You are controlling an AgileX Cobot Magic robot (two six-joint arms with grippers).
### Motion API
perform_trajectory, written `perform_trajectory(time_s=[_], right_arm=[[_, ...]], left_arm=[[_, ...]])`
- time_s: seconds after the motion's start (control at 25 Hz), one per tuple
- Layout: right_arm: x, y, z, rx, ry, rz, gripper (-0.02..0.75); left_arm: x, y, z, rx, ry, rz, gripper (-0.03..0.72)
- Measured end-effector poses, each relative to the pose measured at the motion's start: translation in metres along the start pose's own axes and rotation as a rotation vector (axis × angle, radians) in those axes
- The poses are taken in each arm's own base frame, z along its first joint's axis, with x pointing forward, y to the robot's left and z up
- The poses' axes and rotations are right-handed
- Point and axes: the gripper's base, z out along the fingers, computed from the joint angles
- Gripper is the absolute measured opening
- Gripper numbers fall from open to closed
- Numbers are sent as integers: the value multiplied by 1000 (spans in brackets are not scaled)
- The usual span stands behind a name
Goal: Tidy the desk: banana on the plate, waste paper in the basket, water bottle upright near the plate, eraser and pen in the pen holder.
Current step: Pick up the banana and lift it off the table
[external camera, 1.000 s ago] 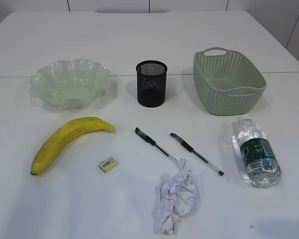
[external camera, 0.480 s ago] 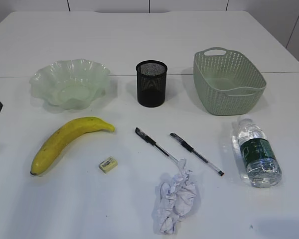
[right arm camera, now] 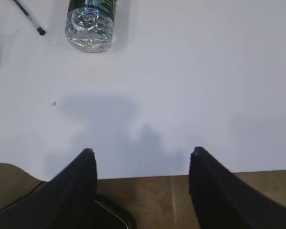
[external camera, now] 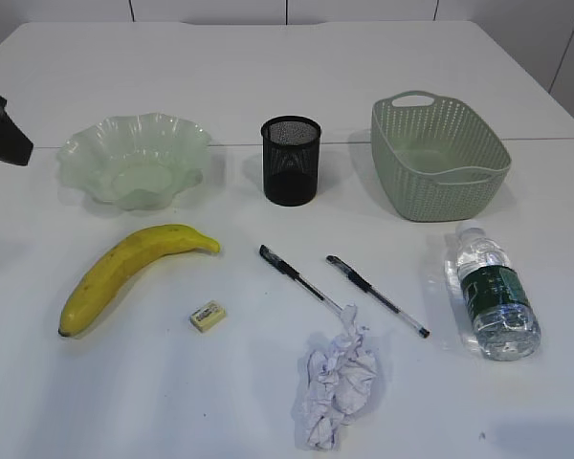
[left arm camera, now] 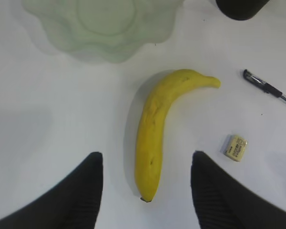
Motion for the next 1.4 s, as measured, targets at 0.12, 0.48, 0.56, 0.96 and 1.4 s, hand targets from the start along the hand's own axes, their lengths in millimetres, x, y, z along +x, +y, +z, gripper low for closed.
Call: perform_trajectory(time_s=[0.12,0.48,0.56,0.96,1.4], right_arm=[[0,0,0,0,-2,0,465],[0,-1,0,7,-2,20,465],[0,-1,0,8,-2,22,465],[0,-1,0,8,-2,22,465],[0,-1,0,13,-2,21,465]], left_arm=[[-2,-4,14,26,58,19,483],[-8,-17,71,119,314,45,566],[-13,-17,76,118,315,60,566],[-27,-13,95,102,318,92,566],[-11,-6,134,109,423,86,566]])
